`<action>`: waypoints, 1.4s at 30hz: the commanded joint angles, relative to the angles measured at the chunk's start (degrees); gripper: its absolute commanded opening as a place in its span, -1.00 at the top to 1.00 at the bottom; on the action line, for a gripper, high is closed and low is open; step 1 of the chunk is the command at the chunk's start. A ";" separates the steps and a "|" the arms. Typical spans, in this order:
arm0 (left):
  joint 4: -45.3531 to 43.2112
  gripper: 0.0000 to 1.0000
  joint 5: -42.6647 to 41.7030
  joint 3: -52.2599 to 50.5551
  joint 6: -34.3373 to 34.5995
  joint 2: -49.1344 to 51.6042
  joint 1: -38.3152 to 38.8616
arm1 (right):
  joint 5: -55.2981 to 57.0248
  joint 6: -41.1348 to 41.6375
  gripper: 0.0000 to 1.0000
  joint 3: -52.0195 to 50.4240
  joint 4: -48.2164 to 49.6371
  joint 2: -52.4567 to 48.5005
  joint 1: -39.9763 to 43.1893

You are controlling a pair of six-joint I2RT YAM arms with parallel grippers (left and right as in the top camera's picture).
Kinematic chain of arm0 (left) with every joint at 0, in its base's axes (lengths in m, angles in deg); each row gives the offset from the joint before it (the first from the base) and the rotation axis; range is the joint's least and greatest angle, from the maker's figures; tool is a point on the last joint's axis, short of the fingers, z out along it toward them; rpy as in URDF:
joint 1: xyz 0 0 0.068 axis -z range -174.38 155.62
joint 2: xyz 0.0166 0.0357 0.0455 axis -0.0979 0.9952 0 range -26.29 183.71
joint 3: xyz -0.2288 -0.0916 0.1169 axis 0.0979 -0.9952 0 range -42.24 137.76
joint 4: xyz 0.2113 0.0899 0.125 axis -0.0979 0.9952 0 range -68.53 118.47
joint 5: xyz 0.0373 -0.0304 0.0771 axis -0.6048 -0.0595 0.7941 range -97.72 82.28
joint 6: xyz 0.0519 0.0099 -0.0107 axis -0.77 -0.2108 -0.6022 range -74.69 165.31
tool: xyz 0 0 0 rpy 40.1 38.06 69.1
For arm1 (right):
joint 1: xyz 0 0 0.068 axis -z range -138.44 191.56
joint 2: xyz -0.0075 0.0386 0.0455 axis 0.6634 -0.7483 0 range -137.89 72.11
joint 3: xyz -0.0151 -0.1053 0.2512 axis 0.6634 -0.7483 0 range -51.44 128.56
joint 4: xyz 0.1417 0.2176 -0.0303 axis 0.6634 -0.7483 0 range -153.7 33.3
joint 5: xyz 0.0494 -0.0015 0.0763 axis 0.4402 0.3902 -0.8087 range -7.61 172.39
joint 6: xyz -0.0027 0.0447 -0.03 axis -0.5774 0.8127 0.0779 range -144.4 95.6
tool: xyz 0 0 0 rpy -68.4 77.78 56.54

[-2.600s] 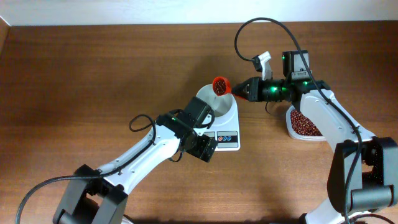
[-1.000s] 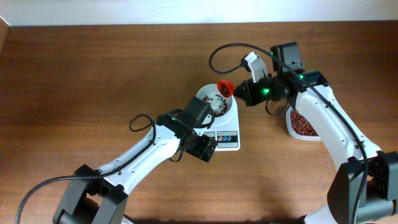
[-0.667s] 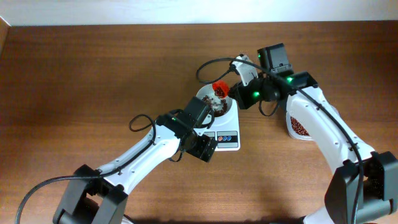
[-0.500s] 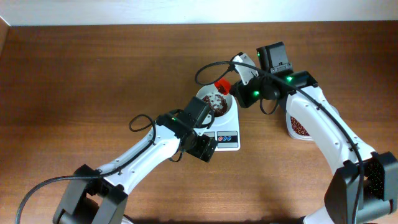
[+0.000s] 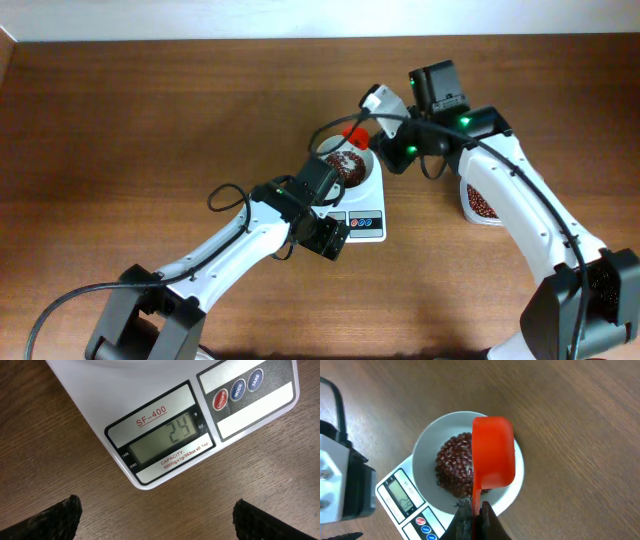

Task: Scoop item into bowl and weigh 50g on scale
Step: 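Tilt the scoop with the right gripper to pour beans into bowl, then move the empty scoop back to the bean tub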

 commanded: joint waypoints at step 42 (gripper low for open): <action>-0.13 -0.98 -0.83 -0.37 -0.70 -1.18 0.28 | 13.29 30.10 0.92 4.79 -35.87 1.27 40.85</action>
